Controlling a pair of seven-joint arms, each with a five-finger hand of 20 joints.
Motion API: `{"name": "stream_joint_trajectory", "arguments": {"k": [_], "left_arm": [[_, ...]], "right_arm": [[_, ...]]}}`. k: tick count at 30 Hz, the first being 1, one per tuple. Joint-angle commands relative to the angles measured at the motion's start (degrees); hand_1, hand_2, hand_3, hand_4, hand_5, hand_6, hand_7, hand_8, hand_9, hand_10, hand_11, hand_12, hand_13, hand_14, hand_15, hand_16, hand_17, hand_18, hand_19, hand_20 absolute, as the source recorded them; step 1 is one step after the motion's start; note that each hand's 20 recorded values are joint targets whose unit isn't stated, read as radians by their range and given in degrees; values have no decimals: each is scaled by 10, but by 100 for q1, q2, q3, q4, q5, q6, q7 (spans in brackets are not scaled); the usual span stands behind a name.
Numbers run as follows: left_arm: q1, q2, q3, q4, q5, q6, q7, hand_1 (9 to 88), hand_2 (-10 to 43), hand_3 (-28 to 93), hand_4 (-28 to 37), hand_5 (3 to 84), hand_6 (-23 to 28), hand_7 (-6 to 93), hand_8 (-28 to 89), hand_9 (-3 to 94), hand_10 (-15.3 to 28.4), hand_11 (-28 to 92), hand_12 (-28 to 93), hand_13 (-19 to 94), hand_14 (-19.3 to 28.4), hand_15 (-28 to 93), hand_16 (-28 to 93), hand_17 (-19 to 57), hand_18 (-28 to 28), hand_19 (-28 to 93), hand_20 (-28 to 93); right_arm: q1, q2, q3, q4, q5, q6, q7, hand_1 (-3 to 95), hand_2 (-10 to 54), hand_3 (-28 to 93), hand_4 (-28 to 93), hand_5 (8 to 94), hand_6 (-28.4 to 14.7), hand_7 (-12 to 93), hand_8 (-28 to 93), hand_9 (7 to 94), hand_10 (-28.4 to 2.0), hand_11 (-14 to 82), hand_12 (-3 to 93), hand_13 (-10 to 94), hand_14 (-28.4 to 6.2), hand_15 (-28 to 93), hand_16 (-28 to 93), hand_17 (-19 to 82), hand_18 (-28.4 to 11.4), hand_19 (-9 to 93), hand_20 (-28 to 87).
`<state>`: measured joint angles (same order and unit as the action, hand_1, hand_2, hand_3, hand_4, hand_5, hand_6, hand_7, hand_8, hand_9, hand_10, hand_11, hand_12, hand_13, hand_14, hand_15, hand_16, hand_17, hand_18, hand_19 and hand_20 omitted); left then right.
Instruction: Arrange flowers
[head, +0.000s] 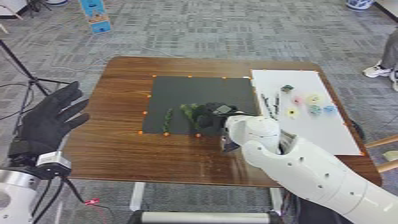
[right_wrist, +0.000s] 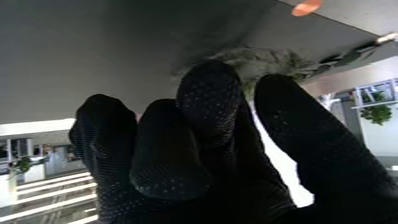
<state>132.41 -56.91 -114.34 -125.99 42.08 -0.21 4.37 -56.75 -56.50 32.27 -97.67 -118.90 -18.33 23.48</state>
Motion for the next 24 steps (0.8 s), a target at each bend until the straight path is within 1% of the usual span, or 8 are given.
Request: {"name": "stream_joint_trajectory", "arguments": {"k": [1,10,13,15,18,21,22,24], "left_arm": [[26,-27,-9,-8,-41,-10,-38,215,-74,669,-283,238,22,185,-99,195,95,170,151,178,127,154,38,-131,221,387,69],[29,-40,-12,-9,-41,5,-50,213,-74,671,-283,238,22,186,-99,195,96,171,151,178,127,152,38,-131,221,388,69],[25,-43,-5,-6,-44,-13,-51,214,-74,670,-283,238,22,185,-100,196,96,172,151,179,127,152,38,-131,221,387,69],[7,-48,8,-2,-44,-24,-61,213,-75,672,-283,238,22,185,-100,196,96,171,151,178,127,153,38,-131,221,387,69],[29,-54,-15,-16,-32,-27,-40,213,-75,672,-283,238,22,186,-99,196,96,171,150,178,127,153,38,-131,221,388,69],[68,-67,-61,-36,-34,4,-32,213,-75,673,-283,238,22,185,-99,197,96,171,151,179,126,153,38,-131,221,388,69],[80,-77,-72,-41,-34,9,-13,212,-75,673,-283,238,22,185,-99,197,96,171,151,179,127,153,38,-131,221,388,69],[80,-76,-79,-38,-28,1,-6,213,-75,673,-283,238,22,186,-99,197,96,171,150,179,127,154,38,-131,221,388,69]], "right_arm": [[-73,63,69,-231,-12,71,-170,199,165,898,-27,376,-26,103,-100,804,-112,601,354,802,-75,837,382,535,-230,932,703],[-214,81,265,-406,169,88,-373,195,165,892,-31,379,-24,105,-100,800,-114,599,353,798,-76,837,384,531,-229,932,700],[-375,146,485,-594,338,325,-488,196,158,865,-51,382,-25,105,-100,799,-114,599,353,797,-76,837,385,530,-230,932,700],[-512,285,616,-740,358,754,-593,203,131,824,-98,385,-27,104,-98,798,-115,599,354,794,-78,838,387,526,-230,932,700],[-638,650,659,-951,300,1851,-468,207,99,809,-164,402,-32,101,-90,764,-131,578,346,753,-91,815,374,484,-228,932,662],[-752,983,786,-1038,152,3111,8,228,64,787,-196,440,-33,110,-87,752,-134,511,323,724,-106,779,355,458,-218,932,638],[-741,1045,827,-986,-31,3340,245,229,27,763,-213,458,-34,114,-87,752,-131,503,321,720,-106,776,352,454,-215,932,629],[-698,1136,932,-803,-279,3466,775,220,-30,736,-254,490,-38,125,-86,747,-127,496,319,716,-105,775,348,449,-215,932,621]]}}
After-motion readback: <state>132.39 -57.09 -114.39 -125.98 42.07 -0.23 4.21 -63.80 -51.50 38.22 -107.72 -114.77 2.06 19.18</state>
